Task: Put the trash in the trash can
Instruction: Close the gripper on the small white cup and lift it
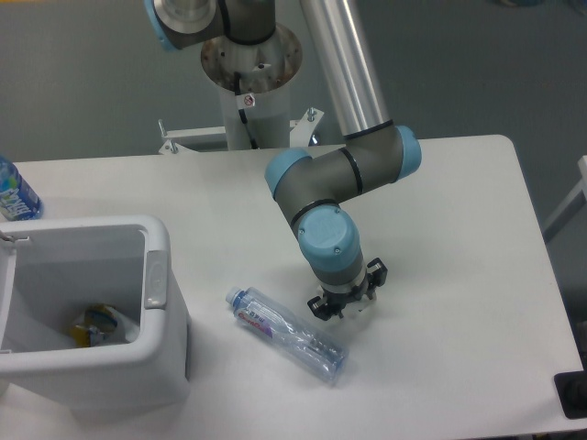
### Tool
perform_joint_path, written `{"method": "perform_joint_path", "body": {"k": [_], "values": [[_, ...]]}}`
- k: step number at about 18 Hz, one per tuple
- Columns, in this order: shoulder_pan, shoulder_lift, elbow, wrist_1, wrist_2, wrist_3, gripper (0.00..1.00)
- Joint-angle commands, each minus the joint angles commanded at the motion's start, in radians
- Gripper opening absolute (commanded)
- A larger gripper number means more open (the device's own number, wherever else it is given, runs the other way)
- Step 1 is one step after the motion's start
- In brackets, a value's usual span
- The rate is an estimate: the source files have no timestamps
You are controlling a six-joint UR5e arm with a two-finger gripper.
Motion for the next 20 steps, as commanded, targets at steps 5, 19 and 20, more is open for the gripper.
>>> {"method": "perform_joint_path", "body": {"k": [5, 19, 20], "values": [[0.002, 0.014, 0.002, -0.002, -0.011, 0.012, 0.05], [0.146, 0.277, 0.202, 0.006, -0.427, -0.146, 0.07], [0.146, 0.287, 0.213, 0.006, -0.477, -0.156, 0.07]]}}
